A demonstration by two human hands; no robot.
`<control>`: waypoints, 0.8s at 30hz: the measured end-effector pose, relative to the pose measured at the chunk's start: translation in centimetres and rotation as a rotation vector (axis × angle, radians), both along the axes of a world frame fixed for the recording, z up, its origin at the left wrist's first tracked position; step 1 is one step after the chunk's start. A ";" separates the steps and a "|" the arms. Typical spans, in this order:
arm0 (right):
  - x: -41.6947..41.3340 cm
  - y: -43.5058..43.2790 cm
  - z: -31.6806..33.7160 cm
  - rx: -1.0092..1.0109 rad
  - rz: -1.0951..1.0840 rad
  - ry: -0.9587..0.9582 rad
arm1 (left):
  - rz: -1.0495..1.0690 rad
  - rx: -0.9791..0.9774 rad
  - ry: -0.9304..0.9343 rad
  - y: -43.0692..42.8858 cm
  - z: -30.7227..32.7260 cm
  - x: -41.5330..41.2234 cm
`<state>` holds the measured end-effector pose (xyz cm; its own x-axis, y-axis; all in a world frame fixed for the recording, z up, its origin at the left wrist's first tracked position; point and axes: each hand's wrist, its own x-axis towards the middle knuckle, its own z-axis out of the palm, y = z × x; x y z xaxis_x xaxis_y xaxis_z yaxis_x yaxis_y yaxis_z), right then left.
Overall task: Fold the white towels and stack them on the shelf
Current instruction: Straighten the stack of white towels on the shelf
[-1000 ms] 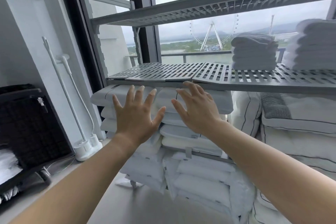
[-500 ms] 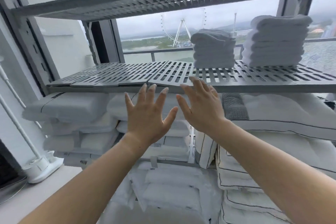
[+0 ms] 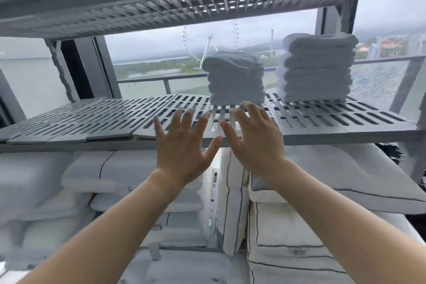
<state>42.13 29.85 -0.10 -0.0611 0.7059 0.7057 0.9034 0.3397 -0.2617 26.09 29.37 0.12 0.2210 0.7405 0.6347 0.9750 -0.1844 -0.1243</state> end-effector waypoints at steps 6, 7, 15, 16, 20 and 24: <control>-0.2 5.0 0.2 -0.036 -0.033 0.001 | -0.028 0.017 -0.001 5.3 0.6 -0.2; -0.2 5.8 0.2 -0.046 -0.038 -0.002 | -0.038 0.019 0.003 6.4 0.8 -0.2; 3.4 11.5 1.7 -0.045 -0.134 -0.005 | -0.143 0.062 0.018 14.1 2.4 3.5; 4.2 12.0 1.7 -0.053 -0.146 -0.011 | -0.150 0.051 0.020 14.8 2.3 4.2; 7.2 14.4 1.7 -0.078 -0.160 -0.016 | -0.163 0.035 0.026 17.4 2.0 7.5; 10.1 17.0 2.4 -0.064 -0.133 -0.031 | -0.157 0.057 0.008 19.7 2.2 10.9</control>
<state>52.25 46.87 2.31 0.0154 0.7526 0.6583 0.9472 0.1999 -0.2507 37.00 49.06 2.27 0.3365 0.6594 0.6723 0.9335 -0.3274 -0.1463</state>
